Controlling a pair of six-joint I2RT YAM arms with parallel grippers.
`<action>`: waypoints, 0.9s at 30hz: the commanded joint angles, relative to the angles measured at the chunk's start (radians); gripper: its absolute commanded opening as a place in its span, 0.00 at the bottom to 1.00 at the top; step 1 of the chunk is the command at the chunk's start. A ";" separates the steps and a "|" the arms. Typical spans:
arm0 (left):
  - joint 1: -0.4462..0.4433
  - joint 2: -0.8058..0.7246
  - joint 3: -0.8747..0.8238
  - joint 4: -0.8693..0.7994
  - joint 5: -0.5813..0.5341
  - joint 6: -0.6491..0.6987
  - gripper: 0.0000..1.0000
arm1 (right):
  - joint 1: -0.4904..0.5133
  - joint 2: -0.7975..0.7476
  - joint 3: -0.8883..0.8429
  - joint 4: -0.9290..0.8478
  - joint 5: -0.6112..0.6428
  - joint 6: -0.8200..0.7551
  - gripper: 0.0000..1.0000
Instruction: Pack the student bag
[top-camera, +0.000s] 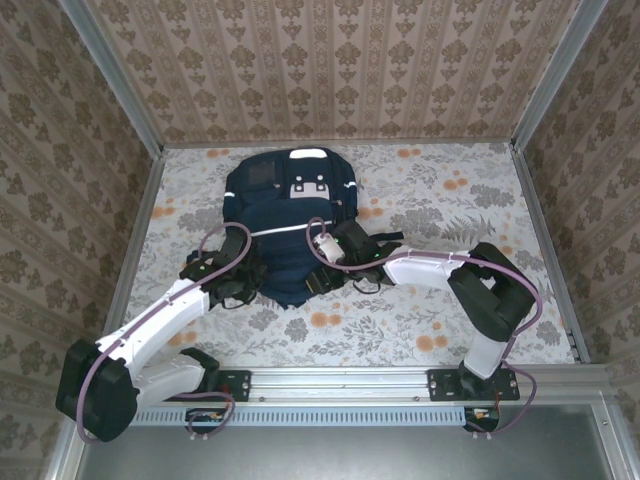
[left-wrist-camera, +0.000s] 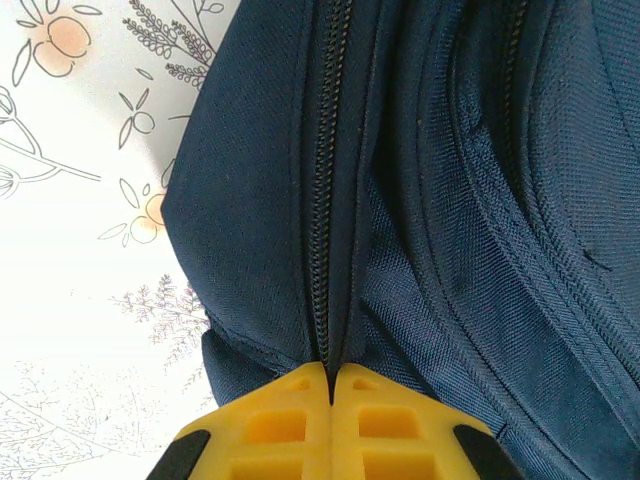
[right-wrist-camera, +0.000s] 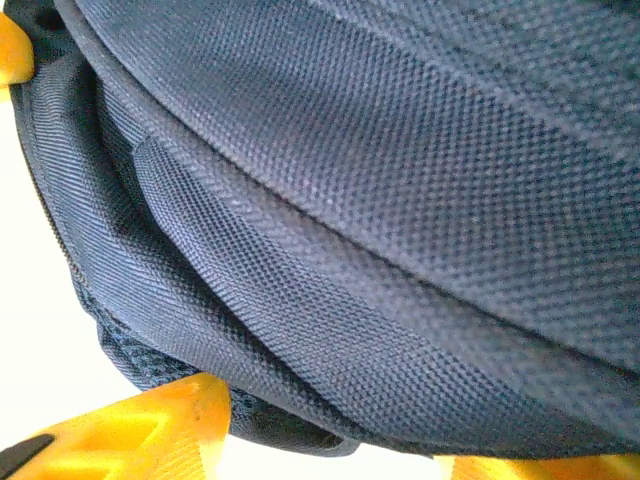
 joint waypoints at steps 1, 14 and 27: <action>0.011 0.007 0.014 -0.024 0.004 0.015 0.00 | -0.015 -0.004 0.015 0.009 -0.015 -0.011 0.45; 0.028 0.000 0.013 -0.026 0.012 0.022 0.00 | -0.015 -0.117 -0.061 -0.038 0.156 0.007 0.00; 0.274 -0.111 -0.013 -0.085 0.102 0.180 0.00 | -0.146 -0.114 -0.067 -0.130 0.451 0.067 0.00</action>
